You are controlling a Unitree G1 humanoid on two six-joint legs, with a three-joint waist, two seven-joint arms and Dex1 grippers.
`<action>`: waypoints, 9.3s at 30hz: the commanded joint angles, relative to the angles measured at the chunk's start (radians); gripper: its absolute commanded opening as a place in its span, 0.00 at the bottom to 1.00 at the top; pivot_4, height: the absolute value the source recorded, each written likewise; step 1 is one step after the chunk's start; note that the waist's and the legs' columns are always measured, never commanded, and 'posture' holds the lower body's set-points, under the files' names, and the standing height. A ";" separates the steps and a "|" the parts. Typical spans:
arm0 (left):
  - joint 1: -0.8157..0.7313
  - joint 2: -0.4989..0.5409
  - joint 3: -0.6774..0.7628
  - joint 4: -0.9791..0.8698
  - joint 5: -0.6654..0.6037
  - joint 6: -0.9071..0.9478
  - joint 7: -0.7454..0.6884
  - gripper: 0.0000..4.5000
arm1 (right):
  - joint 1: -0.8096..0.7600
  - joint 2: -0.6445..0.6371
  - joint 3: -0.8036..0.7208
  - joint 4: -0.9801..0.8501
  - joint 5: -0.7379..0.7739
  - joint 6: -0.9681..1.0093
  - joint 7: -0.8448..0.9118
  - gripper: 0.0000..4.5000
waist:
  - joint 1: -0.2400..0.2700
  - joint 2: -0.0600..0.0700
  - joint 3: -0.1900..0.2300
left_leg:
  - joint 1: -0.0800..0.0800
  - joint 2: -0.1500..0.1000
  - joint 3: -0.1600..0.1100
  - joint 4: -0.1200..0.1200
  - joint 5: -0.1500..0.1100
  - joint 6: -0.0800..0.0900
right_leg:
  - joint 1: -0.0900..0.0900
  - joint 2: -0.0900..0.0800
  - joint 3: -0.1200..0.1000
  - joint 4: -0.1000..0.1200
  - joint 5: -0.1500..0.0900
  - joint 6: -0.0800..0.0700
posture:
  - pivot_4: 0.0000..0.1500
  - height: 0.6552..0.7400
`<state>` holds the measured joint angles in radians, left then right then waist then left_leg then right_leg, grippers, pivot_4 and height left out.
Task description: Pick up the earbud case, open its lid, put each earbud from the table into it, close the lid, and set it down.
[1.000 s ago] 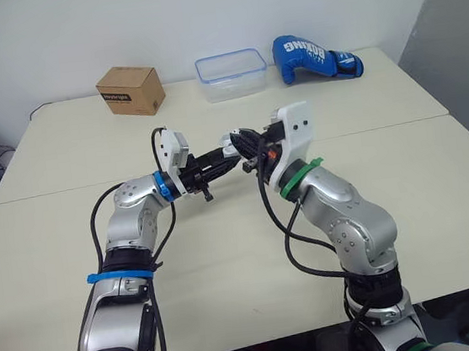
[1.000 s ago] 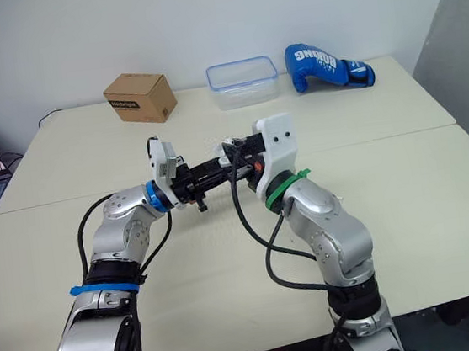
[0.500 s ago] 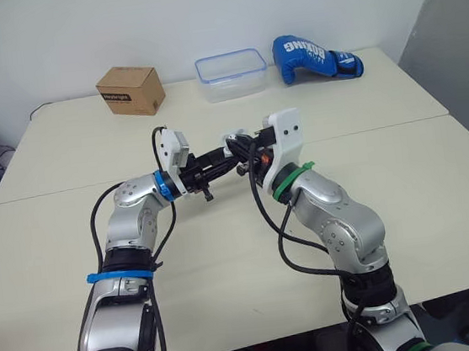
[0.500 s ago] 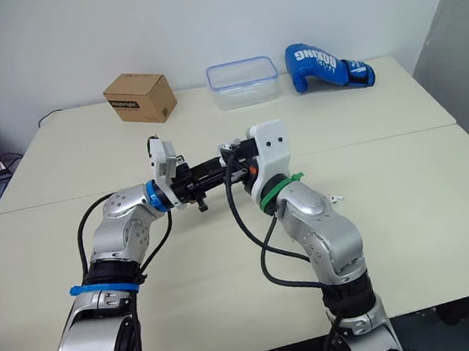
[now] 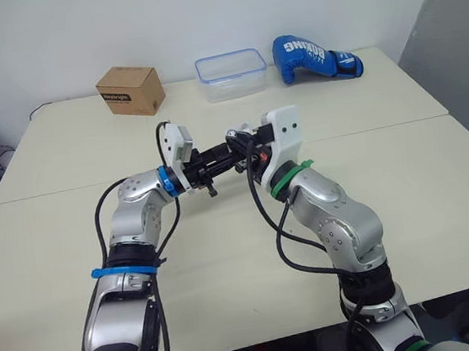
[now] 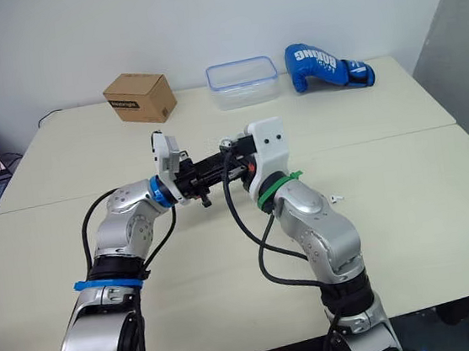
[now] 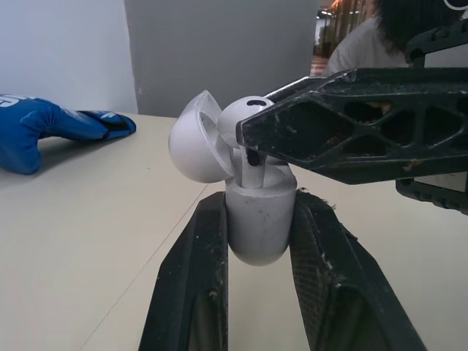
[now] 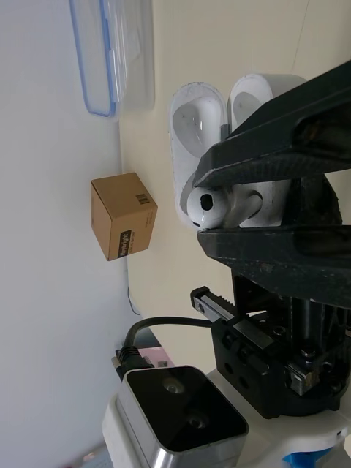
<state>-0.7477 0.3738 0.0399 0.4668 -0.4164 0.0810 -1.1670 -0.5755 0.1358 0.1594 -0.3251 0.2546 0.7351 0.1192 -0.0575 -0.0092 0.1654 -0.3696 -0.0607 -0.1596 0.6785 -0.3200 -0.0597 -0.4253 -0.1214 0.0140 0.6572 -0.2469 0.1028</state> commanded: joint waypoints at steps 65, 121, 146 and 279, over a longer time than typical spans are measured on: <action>0.161 0.053 0.002 -0.323 -0.105 0.175 -0.109 0.18 | -0.561 -0.912 0.522 0.732 -0.525 -0.363 1.354 0.62 | 0.001 -0.001 0.001 | -0.001 0.001 0.006 -0.001 -0.001 0.002 | 0.004 -0.001 -0.002 -0.010 0.001 0.001 | 1.00 0.89; 0.171 0.046 -0.004 -0.341 -0.099 0.172 -0.070 0.18 | -0.405 -0.920 0.491 0.525 -0.690 -0.478 1.468 0.08 | 0.002 -0.001 0.001 | -0.002 0.000 0.005 0.001 -0.001 0.002 | 0.004 -0.001 -0.002 -0.009 0.001 0.001 | 1.00 0.89; 0.161 0.048 -0.008 -0.321 -0.091 0.156 -0.072 0.18 | -0.369 -0.938 0.483 0.516 -0.709 -0.505 1.473 0.55 | 0.003 -0.001 0.001 | -0.002 0.000 0.005 0.001 -0.001 0.002 | 0.004 -0.001 -0.003 -0.010 0.001 0.001 | 1.00 0.89; 0.048 0.026 -0.014 -0.097 -0.062 0.114 -0.139 0.18 | -0.051 -0.293 -0.025 -0.336 -0.097 0.270 0.254 0.08 | 0.006 0.000 0.000 | -0.001 -0.001 0.003 0.001 -0.001 0.002 | 0.003 -0.001 -0.003 -0.006 0.001 0.001 | 1.00 0.89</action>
<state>-0.6755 0.3981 0.0249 0.3768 -0.4728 0.1958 -1.2993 -0.6099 -0.1641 0.1305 -0.6463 0.1653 1.0367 0.3992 -0.0514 -0.0092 0.1658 -0.3706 -0.0612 -0.1569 0.6796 -0.3209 -0.0581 -0.4218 -0.1223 0.0111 0.6509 -0.2462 0.1035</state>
